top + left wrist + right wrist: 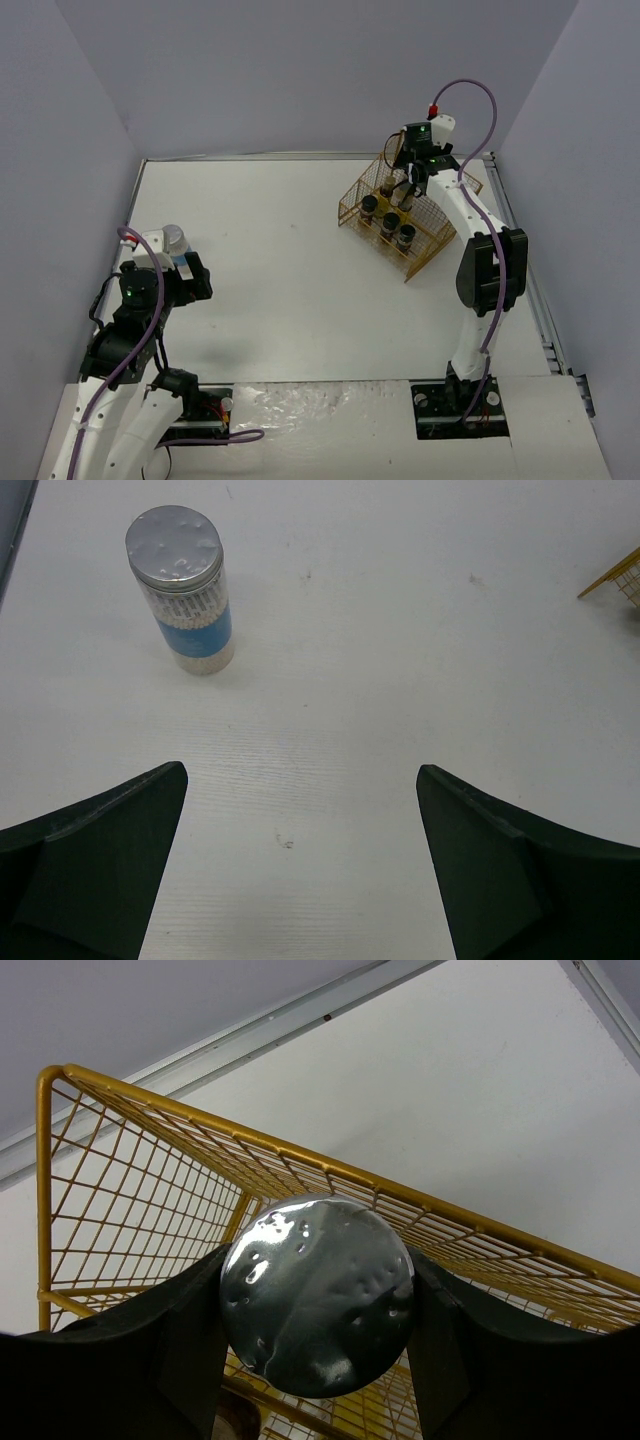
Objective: Organize the condiment bottles
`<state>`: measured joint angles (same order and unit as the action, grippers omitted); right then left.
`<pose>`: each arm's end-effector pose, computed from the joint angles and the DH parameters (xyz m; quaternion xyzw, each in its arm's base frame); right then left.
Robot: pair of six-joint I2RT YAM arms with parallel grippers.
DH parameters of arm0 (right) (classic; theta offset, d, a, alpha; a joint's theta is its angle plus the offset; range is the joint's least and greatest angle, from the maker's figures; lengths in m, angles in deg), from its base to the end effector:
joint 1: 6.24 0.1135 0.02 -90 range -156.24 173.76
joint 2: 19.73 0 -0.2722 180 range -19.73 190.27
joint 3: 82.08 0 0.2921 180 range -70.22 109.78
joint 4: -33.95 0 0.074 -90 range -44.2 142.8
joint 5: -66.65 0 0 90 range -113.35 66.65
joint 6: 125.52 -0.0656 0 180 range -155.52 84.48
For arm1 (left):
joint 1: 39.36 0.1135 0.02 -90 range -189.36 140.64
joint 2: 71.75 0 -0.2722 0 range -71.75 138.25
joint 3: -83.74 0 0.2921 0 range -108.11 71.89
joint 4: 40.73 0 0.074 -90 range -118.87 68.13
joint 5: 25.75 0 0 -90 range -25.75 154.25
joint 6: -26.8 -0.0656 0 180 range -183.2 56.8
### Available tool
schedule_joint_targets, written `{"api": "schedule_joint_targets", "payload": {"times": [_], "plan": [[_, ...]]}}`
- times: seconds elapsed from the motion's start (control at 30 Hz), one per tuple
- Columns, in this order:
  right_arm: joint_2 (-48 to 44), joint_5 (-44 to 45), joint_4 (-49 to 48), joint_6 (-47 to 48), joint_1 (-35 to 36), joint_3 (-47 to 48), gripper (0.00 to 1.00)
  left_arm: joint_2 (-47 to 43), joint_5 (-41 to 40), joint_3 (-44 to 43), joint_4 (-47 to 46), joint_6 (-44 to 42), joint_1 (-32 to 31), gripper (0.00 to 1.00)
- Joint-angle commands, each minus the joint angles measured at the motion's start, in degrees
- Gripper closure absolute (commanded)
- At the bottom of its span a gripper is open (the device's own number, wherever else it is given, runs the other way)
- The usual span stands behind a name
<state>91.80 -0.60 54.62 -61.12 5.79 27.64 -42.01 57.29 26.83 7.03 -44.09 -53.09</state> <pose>0.5296 0.0869 0.3061 0.2051 0.7964 0.0205 0.5686 0.1707 -0.0335 0.3330 -0.0730 0.8181 -0.1128 0.5592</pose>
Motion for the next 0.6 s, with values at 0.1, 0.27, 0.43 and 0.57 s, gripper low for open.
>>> {"api": "schedule_joint_targets", "payload": {"times": [0.1,0.27,0.43,0.57], "plan": [[-0.52,2.05,-5.06,-1.45,-0.53,0.84,0.42,0.24,0.54,-1.25,-3.56,0.22,0.55,0.03],[-0.94,3.24,-4.35,-1.46,-0.58,1.16,0.45,0.06,0.43,-1.2,-3.44,0.22,0.55,0.03],[-0.79,4.41,-2.93,-1.81,-0.61,1.54,0.44,0.15,0.54,-1.26,-3.47,0.22,0.55,0.03],[-0.37,3.41,-2.33,-2.47,-0.61,1.64,0.33,0.15,0.47,-1.26,-3.47,0.13,0.55,0.03]]}}
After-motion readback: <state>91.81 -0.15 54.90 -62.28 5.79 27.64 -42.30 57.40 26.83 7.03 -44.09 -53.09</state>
